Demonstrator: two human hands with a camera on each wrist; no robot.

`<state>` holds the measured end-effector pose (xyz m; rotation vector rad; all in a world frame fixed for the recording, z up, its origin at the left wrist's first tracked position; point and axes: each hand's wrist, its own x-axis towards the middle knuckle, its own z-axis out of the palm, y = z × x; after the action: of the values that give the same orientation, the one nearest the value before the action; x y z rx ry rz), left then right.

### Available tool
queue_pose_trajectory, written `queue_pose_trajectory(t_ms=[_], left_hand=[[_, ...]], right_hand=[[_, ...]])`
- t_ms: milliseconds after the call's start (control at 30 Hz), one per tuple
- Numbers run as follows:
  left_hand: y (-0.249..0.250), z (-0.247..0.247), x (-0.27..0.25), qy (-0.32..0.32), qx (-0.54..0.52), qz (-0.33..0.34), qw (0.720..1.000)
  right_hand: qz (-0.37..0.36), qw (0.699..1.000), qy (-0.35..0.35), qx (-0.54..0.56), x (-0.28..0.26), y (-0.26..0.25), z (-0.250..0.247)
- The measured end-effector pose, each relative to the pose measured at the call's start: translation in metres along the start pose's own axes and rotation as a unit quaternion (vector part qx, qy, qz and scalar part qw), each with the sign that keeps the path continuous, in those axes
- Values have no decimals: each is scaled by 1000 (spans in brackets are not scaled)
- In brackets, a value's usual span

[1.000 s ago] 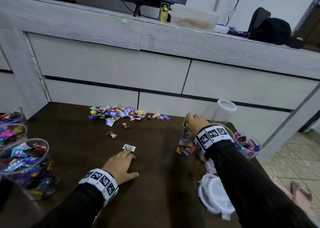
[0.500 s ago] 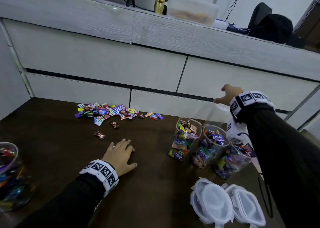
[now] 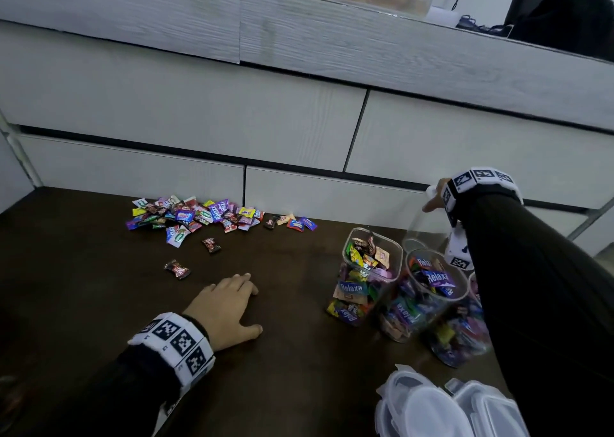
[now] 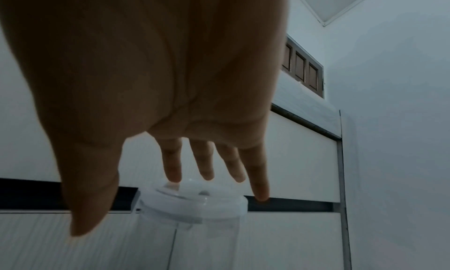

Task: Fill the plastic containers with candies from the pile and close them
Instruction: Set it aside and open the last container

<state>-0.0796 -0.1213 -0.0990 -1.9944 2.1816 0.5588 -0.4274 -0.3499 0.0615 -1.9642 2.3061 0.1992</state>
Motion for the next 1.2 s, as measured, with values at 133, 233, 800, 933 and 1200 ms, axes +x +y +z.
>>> queue_pose_trajectory(t_ms=[133,233,800,933,1200], left_hand=[[-1,1,1,0,1,3,1000],[-2,2,2,0,1,4,1000],[-5,-22,-30,120,-137,31,983],[-2,-36,-54,203,-274,51,939],[-4,-33,-102,228,-454,177,843]], right_hand=[[-17,1000,-9,-5,-1,-6,4],[9,999,-37,-19,-10,-8,-8],[-187,965,179,34,-117,-58,-114],[-300,941,149,43,-187,-92,-118],[-456,890,16,28,-288,-132,-30]])
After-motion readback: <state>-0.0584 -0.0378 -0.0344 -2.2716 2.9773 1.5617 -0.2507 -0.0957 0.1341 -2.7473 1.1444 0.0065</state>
